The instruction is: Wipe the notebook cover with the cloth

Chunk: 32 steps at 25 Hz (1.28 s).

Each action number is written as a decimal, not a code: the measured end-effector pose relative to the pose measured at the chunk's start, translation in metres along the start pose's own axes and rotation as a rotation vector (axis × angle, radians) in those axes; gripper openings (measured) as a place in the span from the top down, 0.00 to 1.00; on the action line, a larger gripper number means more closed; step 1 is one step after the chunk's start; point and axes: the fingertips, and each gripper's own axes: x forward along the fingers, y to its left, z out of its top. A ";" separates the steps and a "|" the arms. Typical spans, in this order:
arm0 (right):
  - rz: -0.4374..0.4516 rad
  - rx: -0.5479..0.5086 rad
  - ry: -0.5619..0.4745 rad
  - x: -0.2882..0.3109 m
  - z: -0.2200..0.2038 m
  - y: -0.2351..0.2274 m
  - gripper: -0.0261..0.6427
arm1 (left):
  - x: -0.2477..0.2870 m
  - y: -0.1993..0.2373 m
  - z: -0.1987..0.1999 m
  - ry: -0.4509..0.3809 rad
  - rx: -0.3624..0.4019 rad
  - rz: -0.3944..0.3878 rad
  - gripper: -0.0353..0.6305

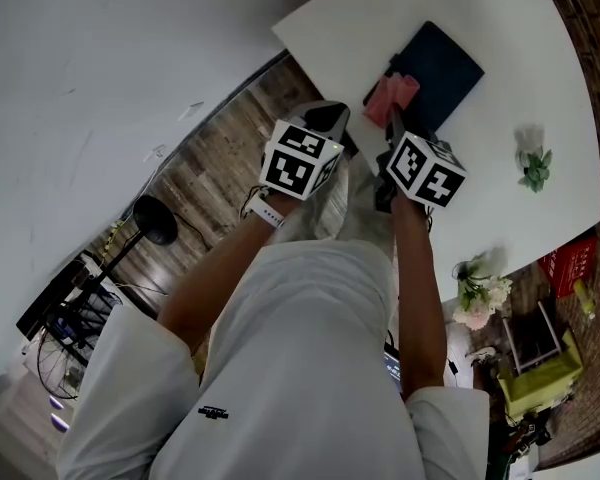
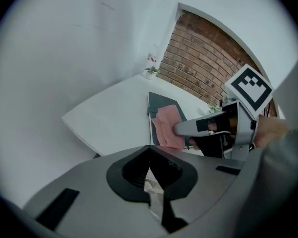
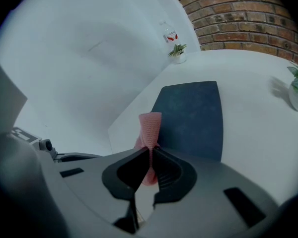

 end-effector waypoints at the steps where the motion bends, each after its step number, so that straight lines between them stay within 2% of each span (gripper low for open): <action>1: -0.006 -0.004 0.001 -0.002 -0.001 -0.003 0.92 | 0.001 -0.001 0.000 0.003 0.004 -0.003 0.93; 14: -0.062 0.002 0.005 -0.028 -0.008 -0.040 0.92 | 0.015 -0.021 0.012 0.016 0.048 -0.040 0.93; 19: -0.086 0.004 0.007 -0.040 -0.011 -0.059 0.92 | 0.022 -0.033 0.021 0.009 0.080 -0.069 0.93; 25: -0.155 -0.049 0.009 -0.054 -0.015 -0.086 0.92 | 0.034 -0.046 0.025 0.052 0.154 -0.056 0.93; 32: -0.203 0.057 -0.044 -0.077 -0.012 -0.123 0.92 | 0.052 -0.055 0.038 0.063 0.160 -0.079 0.93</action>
